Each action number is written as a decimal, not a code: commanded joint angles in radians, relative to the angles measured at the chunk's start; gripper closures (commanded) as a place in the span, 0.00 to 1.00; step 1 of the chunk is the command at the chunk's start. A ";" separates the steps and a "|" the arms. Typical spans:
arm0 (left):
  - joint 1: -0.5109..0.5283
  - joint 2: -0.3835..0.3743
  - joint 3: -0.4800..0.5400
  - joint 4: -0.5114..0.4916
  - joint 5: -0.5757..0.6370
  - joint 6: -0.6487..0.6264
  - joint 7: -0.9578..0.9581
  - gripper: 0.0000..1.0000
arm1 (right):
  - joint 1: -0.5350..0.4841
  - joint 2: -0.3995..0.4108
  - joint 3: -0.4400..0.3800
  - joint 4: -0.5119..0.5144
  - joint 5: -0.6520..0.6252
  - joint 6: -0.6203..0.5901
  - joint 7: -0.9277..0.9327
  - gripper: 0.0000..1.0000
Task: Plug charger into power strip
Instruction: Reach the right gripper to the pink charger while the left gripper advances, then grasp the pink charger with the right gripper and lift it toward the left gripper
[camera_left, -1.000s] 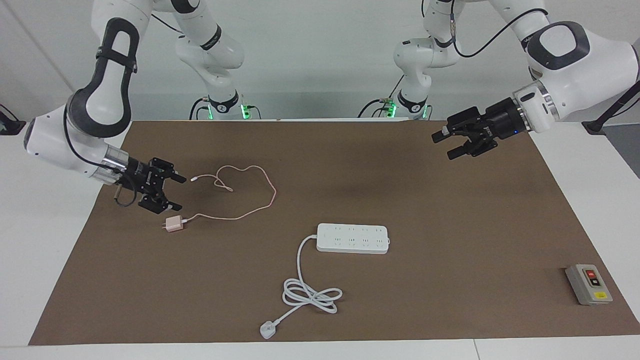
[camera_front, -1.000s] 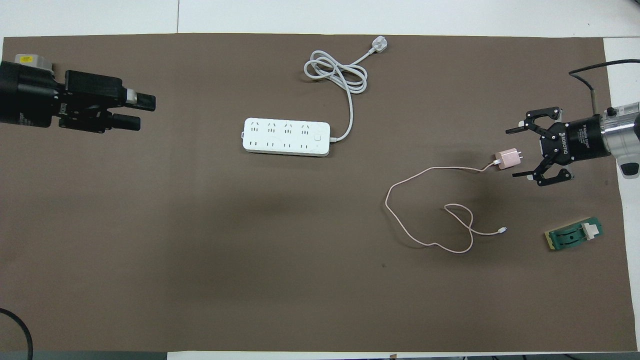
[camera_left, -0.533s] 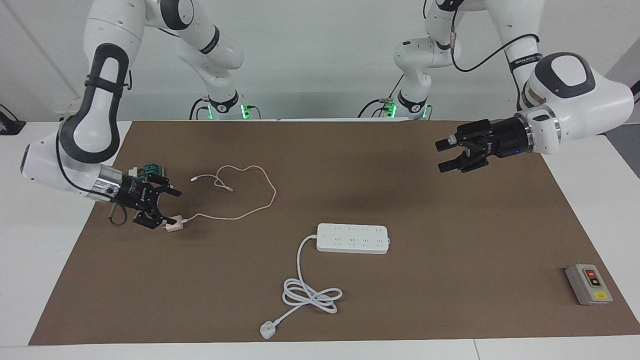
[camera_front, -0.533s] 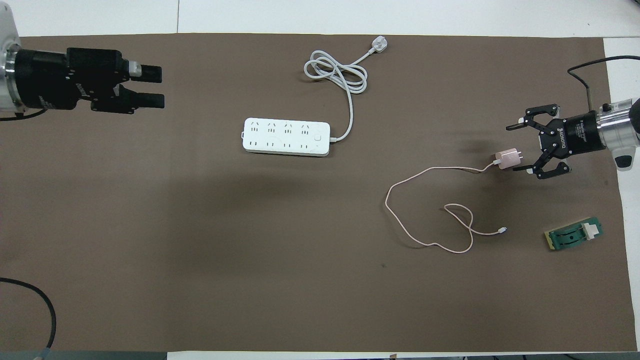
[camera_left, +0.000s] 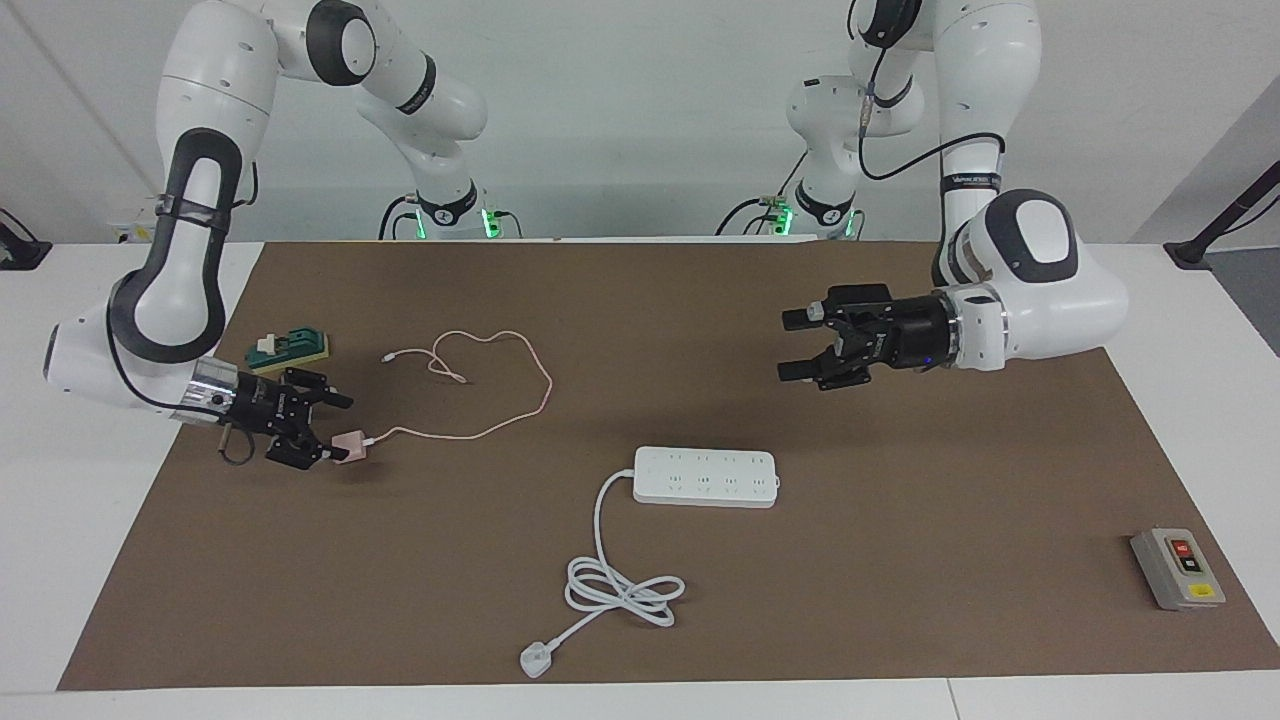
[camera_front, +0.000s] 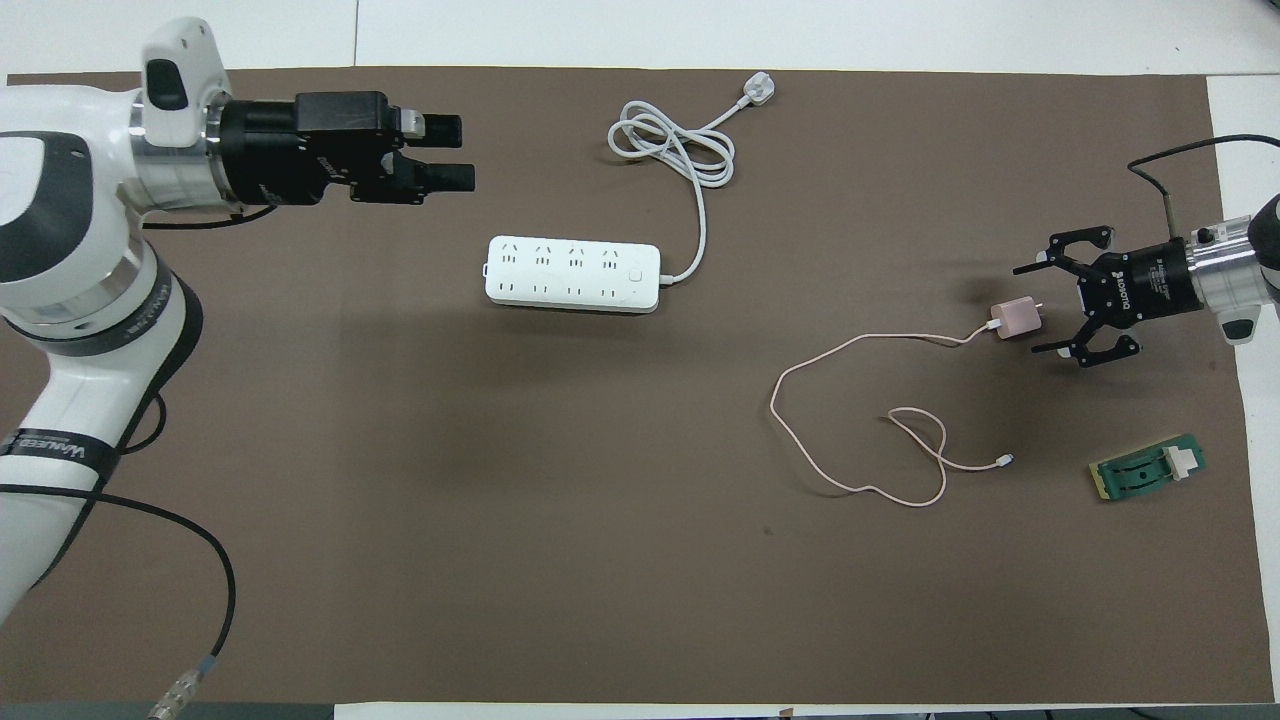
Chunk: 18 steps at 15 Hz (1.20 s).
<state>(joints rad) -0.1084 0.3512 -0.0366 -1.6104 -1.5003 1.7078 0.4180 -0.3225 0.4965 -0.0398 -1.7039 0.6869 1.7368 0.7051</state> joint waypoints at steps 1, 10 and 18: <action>-0.013 -0.008 0.011 -0.092 -0.070 0.009 0.108 0.00 | -0.030 0.027 0.008 0.021 -0.001 -0.020 -0.059 0.00; 0.024 -0.215 0.011 -0.498 -0.138 -0.020 0.335 0.00 | -0.066 0.152 0.009 0.109 0.002 -0.072 -0.139 0.00; -0.024 -0.216 0.011 -0.621 -0.230 -0.059 0.510 0.00 | -0.059 0.152 0.011 0.105 0.017 -0.077 -0.153 0.83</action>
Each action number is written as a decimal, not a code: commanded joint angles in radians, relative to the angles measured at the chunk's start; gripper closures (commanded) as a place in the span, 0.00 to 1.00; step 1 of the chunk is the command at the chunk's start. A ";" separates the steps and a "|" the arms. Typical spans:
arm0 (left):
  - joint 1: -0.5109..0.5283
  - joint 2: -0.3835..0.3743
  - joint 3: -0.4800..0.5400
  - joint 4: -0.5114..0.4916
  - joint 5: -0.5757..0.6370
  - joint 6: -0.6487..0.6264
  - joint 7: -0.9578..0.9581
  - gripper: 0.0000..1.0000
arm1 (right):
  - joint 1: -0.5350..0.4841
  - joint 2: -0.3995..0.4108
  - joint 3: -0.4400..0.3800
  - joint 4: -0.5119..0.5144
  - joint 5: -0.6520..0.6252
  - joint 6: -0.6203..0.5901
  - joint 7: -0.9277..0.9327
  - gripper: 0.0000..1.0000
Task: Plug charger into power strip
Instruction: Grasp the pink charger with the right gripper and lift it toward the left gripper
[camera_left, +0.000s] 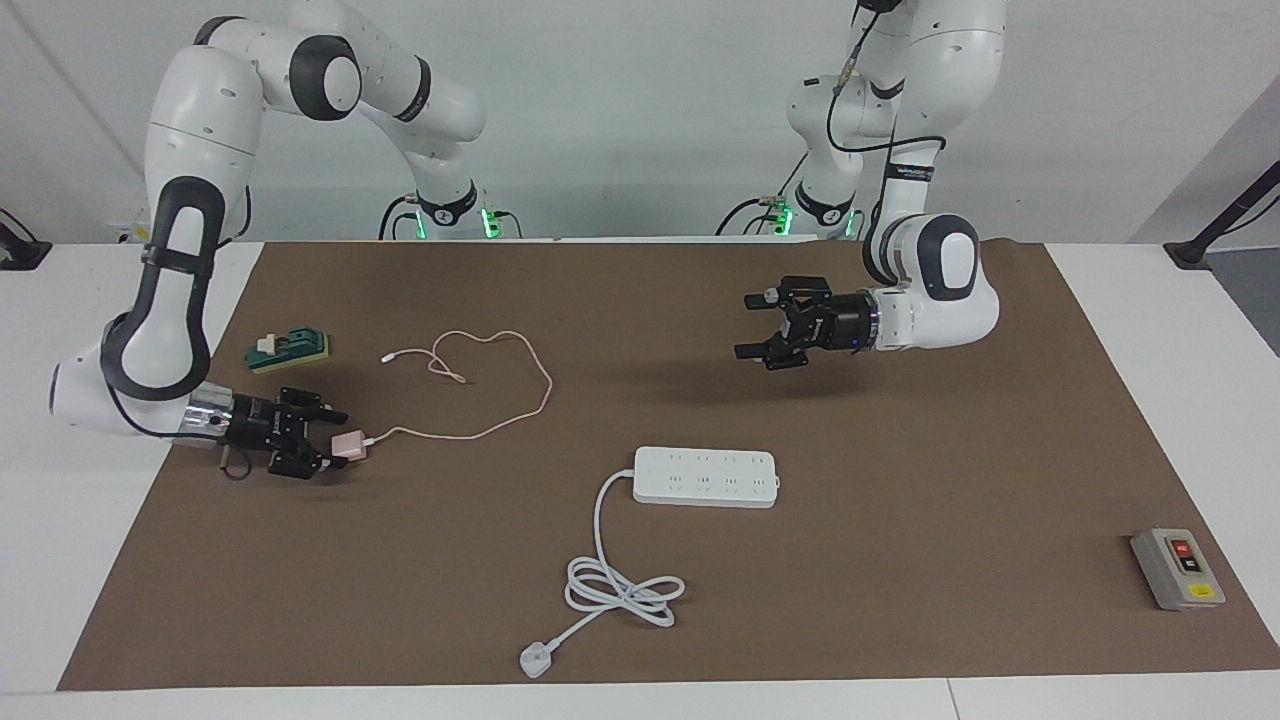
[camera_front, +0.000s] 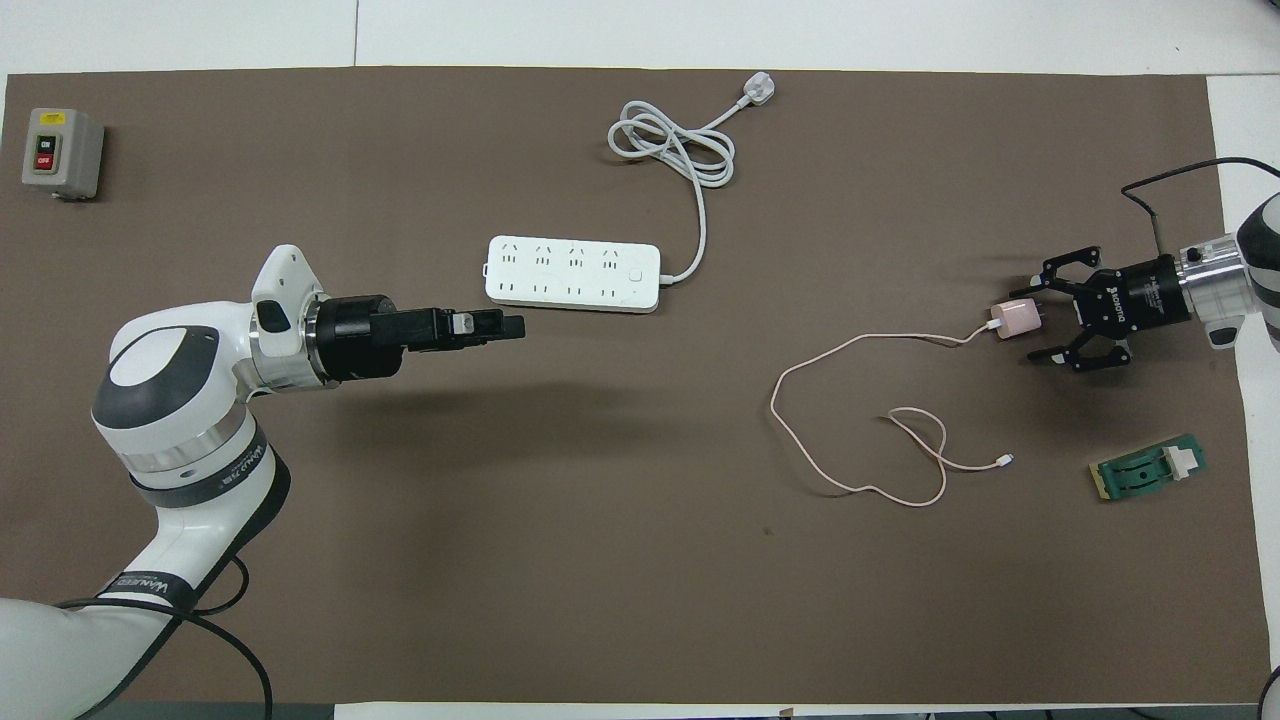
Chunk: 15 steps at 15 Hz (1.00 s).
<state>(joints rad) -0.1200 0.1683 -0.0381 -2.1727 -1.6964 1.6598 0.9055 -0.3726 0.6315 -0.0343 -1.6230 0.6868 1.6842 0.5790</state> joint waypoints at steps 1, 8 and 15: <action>-0.021 -0.053 0.012 -0.090 -0.063 -0.008 0.016 0.00 | -0.009 0.017 0.007 0.025 0.019 -0.024 -0.027 0.98; -0.102 -0.092 0.012 -0.144 -0.075 0.094 -0.071 0.00 | 0.001 0.005 0.022 0.078 0.039 -0.092 0.111 1.00; -0.135 -0.067 0.012 -0.121 -0.127 0.100 -0.119 0.00 | 0.089 -0.137 0.070 0.046 0.086 -0.106 0.375 1.00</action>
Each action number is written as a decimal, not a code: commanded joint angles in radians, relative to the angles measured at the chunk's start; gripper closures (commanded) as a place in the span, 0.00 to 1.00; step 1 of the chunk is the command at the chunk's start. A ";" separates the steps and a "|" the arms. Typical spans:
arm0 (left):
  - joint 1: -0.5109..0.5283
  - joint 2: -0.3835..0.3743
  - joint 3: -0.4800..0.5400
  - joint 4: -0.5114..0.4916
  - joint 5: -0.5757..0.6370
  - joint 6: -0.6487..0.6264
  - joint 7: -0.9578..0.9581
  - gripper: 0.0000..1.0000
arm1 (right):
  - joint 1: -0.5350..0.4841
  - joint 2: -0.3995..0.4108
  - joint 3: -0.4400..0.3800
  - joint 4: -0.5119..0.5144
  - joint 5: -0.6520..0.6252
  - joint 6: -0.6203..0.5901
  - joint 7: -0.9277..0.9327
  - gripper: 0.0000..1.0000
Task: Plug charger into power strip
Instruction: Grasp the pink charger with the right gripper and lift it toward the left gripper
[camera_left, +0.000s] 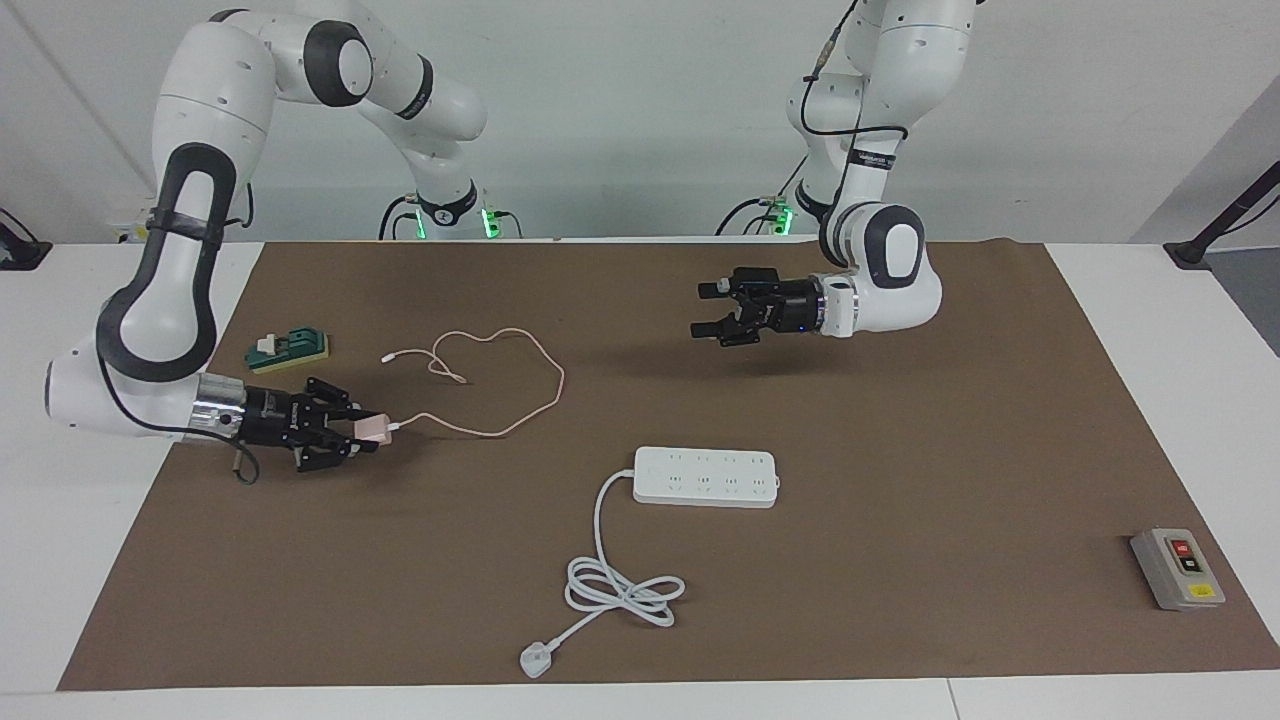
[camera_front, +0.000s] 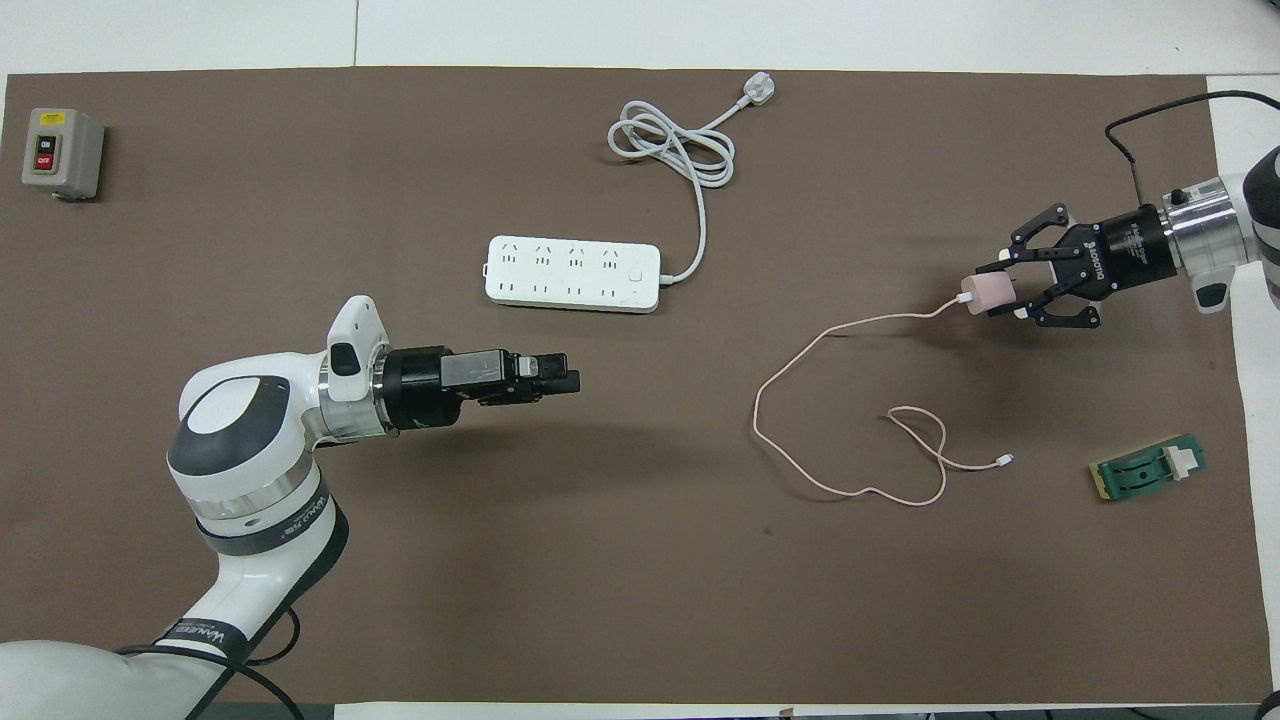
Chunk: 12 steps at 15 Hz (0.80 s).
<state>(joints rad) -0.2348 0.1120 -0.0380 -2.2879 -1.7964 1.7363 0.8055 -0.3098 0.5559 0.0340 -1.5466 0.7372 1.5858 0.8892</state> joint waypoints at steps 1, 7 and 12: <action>-0.027 0.000 0.012 0.004 -0.034 0.022 -0.020 0.00 | 0.049 -0.080 0.001 -0.033 0.048 -0.007 0.104 1.00; -0.040 0.024 0.012 0.040 -0.069 0.023 -0.019 0.00 | 0.231 -0.290 0.001 -0.203 0.189 0.144 0.270 1.00; -0.041 0.054 0.012 0.067 -0.092 0.020 -0.005 0.00 | 0.348 -0.456 0.001 -0.401 0.260 0.276 0.306 1.00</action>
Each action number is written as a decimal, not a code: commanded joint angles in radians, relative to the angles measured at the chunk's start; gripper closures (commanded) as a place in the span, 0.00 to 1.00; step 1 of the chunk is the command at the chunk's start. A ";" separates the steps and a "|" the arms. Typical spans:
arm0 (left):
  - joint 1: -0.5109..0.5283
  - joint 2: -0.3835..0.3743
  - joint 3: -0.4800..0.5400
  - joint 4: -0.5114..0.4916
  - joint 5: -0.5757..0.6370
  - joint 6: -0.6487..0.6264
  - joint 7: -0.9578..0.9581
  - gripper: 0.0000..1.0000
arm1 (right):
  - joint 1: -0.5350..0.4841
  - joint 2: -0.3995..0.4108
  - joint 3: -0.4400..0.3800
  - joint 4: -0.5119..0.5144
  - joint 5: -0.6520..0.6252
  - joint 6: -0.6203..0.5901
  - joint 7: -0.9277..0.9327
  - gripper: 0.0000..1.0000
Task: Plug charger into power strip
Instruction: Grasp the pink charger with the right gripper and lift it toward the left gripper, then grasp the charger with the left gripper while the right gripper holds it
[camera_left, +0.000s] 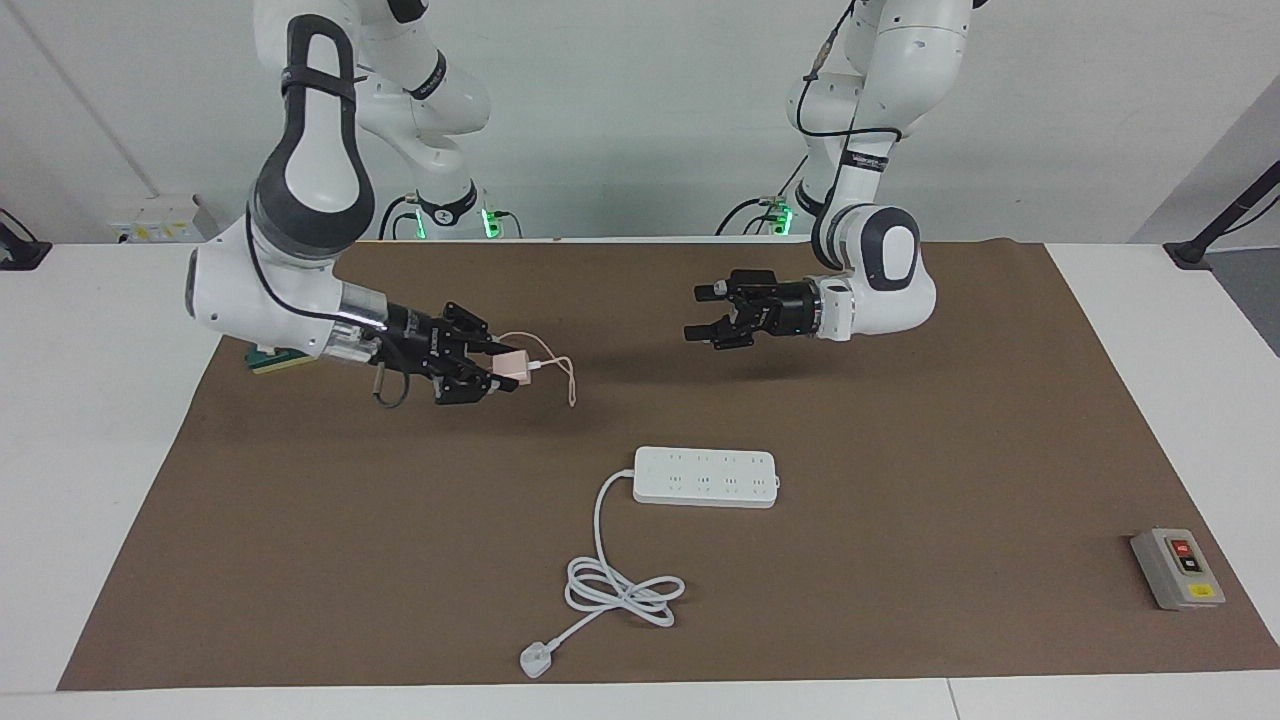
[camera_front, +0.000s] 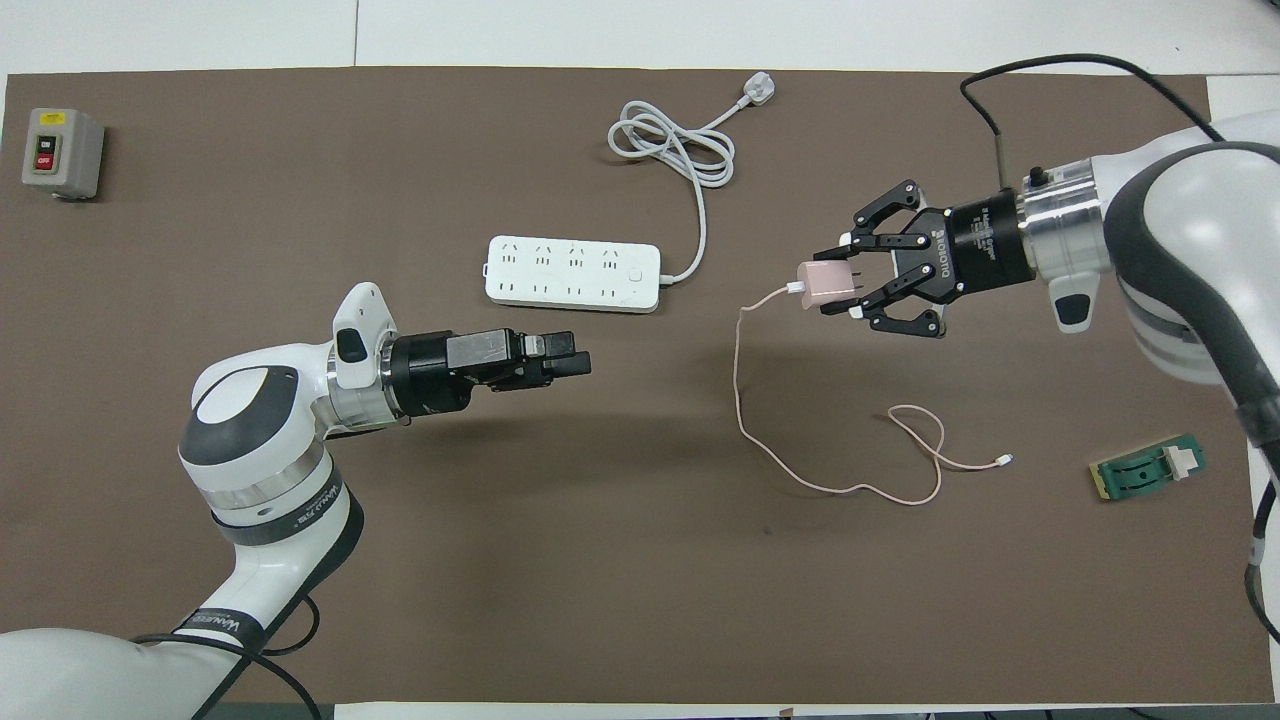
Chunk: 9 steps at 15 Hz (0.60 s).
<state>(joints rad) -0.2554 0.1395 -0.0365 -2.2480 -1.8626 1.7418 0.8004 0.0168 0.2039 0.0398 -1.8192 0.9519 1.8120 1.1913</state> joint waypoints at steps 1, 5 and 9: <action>-0.019 0.026 0.010 0.028 -0.027 0.015 0.002 0.00 | 0.041 -0.133 -0.004 -0.156 0.074 0.072 0.004 1.00; -0.025 0.031 0.010 0.028 -0.029 0.016 0.010 0.00 | 0.174 -0.205 -0.004 -0.250 0.155 0.228 0.049 1.00; -0.061 0.043 0.010 0.045 -0.067 0.024 0.017 0.00 | 0.297 -0.227 -0.004 -0.293 0.218 0.364 0.076 1.00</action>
<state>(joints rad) -0.2774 0.1656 -0.0377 -2.2246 -1.8959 1.7423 0.8052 0.2786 0.0118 0.0403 -2.0664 1.1267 2.1261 1.2537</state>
